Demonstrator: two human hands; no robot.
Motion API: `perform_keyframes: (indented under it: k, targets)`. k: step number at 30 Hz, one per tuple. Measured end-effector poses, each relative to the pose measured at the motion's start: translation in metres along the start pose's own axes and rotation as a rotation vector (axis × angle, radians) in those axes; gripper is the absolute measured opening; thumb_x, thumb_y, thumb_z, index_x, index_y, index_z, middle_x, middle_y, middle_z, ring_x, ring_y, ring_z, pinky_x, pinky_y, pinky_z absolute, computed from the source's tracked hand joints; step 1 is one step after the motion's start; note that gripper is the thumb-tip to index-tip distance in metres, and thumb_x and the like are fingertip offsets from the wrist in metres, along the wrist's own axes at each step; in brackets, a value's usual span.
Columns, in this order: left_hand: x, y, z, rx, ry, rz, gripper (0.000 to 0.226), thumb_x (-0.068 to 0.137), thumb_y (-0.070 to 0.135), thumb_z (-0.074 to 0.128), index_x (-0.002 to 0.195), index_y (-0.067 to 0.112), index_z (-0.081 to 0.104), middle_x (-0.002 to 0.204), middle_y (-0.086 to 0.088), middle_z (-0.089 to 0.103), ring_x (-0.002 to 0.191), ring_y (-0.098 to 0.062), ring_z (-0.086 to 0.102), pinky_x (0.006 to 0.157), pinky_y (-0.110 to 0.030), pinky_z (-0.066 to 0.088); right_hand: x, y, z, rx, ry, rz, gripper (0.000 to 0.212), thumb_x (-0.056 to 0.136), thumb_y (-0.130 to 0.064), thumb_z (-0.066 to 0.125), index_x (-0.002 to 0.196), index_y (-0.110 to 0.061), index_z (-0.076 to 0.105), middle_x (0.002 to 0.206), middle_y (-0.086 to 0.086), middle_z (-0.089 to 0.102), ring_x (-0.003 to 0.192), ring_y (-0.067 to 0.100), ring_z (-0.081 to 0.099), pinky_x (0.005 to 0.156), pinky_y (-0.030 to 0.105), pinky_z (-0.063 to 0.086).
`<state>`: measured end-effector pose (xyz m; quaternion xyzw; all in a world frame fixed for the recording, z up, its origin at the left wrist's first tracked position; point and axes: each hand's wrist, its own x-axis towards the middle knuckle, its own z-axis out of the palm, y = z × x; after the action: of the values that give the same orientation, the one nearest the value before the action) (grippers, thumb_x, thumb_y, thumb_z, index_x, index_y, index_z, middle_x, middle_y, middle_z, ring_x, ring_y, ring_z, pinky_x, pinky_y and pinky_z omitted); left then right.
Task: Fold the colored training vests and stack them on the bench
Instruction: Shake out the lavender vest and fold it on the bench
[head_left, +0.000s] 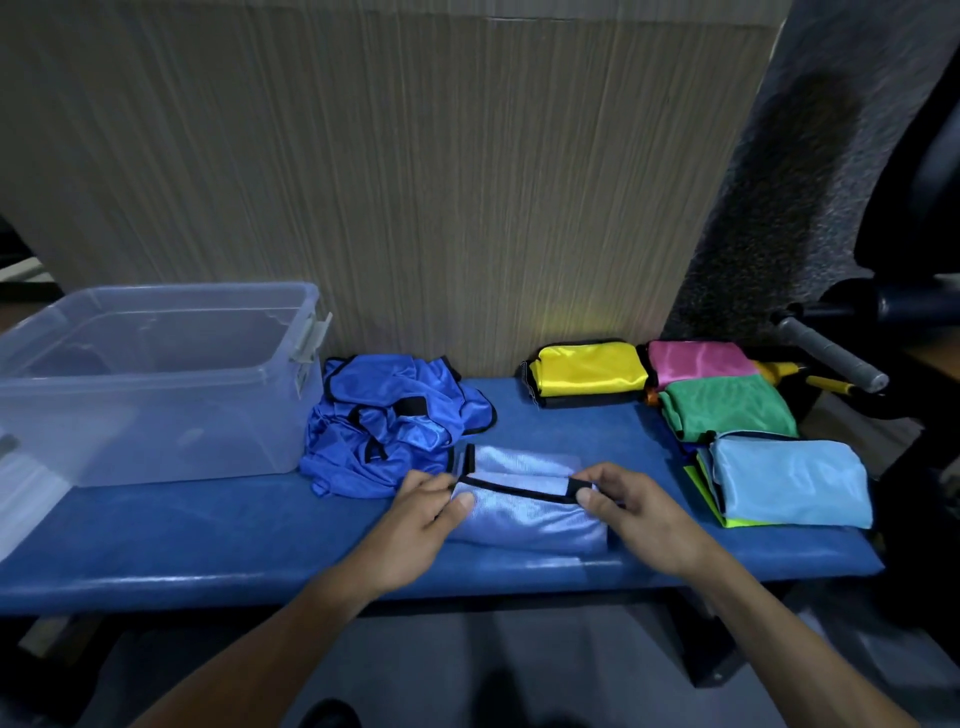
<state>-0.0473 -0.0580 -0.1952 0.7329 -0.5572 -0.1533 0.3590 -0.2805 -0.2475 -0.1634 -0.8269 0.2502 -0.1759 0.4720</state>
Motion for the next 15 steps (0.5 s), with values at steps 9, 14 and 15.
perform_keyframes:
  k: [9, 14, 15]
  targets:
    - [0.012, 0.031, 0.009, -0.057, 0.142, -0.258, 0.051, 0.105, 0.051, 0.035, 0.065, 0.021, 0.024, 0.059, 0.007, 0.027, 0.056, -0.012, 0.028, 0.059, -0.037, 0.026, 0.022, -0.008, 0.011, -0.156, 0.133, 0.181, 0.043, 0.103, -0.038, 0.055, 0.067, -0.016, 0.05, 0.053, -0.01, 0.045, 0.05, 0.006, 0.042, 0.054, 0.024, 0.036]
    - [0.028, 0.038, 0.01, 0.098, 0.153, -0.405, 0.058, 0.106, 0.053, 0.025, 0.062, 0.016, 0.031, 0.058, 0.003, 0.04, 0.058, -0.017, 0.042, 0.059, -0.035, 0.035, 0.04, -0.009, 0.015, -0.36, 0.164, 0.248, 0.048, 0.104, -0.045, 0.05, 0.068, -0.013, 0.044, 0.061, 0.001, 0.048, 0.059, 0.018, 0.046, 0.055, 0.033, 0.034]
    - [0.03, 0.038, 0.011, 0.161, 0.144, -0.427, 0.06, 0.106, 0.054, 0.022, 0.062, 0.016, 0.035, 0.062, 0.002, 0.046, 0.064, -0.019, 0.048, 0.062, -0.034, 0.038, 0.043, -0.01, 0.017, -0.397, 0.165, 0.263, 0.049, 0.104, -0.047, 0.049, 0.069, -0.014, 0.044, 0.063, 0.002, 0.052, 0.062, 0.021, 0.05, 0.057, 0.034, 0.036]
